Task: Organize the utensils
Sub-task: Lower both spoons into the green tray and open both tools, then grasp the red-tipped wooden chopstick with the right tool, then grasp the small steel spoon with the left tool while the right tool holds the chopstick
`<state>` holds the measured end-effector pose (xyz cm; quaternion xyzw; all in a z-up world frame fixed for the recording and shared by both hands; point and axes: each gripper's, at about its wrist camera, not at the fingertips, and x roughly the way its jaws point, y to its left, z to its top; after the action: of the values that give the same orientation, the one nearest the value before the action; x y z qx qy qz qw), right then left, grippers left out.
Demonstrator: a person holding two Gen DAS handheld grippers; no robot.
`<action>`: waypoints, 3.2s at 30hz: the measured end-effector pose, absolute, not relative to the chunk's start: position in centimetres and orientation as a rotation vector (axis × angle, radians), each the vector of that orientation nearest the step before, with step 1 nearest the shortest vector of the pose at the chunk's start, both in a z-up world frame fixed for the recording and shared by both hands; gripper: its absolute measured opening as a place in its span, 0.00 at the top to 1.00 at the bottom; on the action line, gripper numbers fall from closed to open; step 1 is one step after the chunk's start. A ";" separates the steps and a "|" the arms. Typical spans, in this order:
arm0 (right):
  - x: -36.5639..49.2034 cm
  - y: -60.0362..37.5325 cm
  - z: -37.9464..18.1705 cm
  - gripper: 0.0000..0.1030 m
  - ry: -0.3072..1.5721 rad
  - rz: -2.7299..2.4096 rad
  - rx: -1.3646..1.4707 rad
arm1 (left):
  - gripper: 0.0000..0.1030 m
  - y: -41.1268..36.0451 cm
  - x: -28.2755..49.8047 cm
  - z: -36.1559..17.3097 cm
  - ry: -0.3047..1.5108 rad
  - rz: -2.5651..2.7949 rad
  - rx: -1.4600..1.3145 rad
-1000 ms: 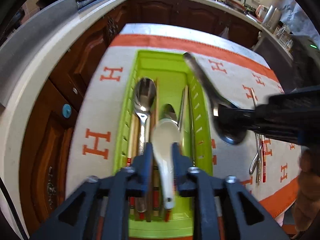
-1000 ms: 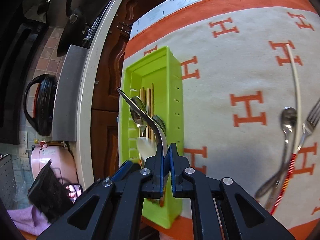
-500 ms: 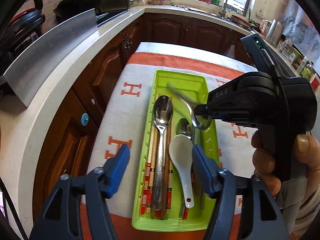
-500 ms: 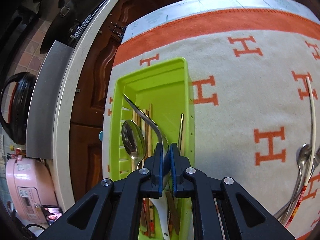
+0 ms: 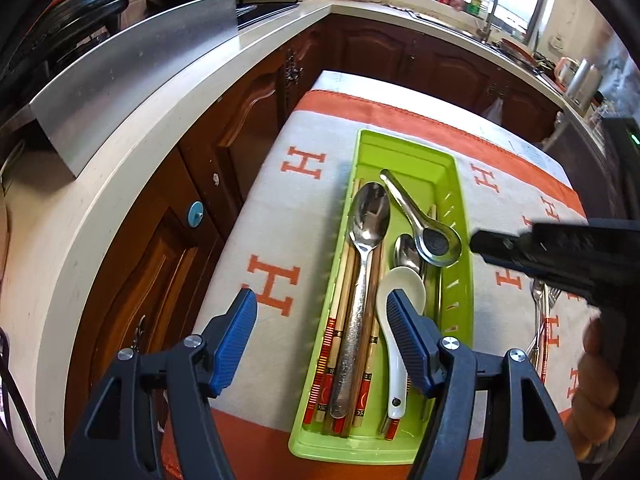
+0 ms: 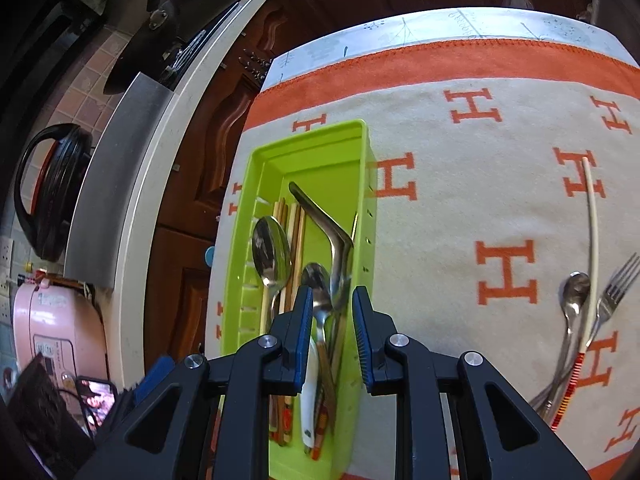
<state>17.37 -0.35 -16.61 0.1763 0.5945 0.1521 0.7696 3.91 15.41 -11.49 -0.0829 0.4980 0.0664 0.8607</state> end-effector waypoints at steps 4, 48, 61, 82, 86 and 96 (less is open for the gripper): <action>15.7 -1.8 -16.2 0.80 1.284 0.330 0.352 | 0.36 15.3 3.8 -11.4 1.052 0.147 -0.183; 11.5 -24.7 -21.5 0.75 1.309 0.130 0.655 | 0.28 -3.0 4.6 -14.2 1.135 -0.102 -0.081; 15.5 -19.3 -22.0 0.87 1.352 0.144 0.454 | 0.28 -2.9 4.5 -15.1 1.163 -0.109 -0.089; 11.0 -25.0 -19.5 0.94 1.251 0.203 0.592 | 0.33 -5.7 8.3 -16.9 1.294 -0.284 -0.140; 9.5 -27.0 -19.7 0.94 1.234 0.190 0.639 | 0.52 -7.0 11.1 -17.9 1.353 -0.312 -0.184; 8.4 -29.8 -20.6 0.94 1.216 0.187 0.713 | 0.67 -10.9 14.0 -19.6 1.465 -0.260 -0.029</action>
<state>8.39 -29.76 -20.64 0.3273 0.5582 0.0858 0.7576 14.04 -10.90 -19.62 -0.0133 0.6669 -0.1184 0.7356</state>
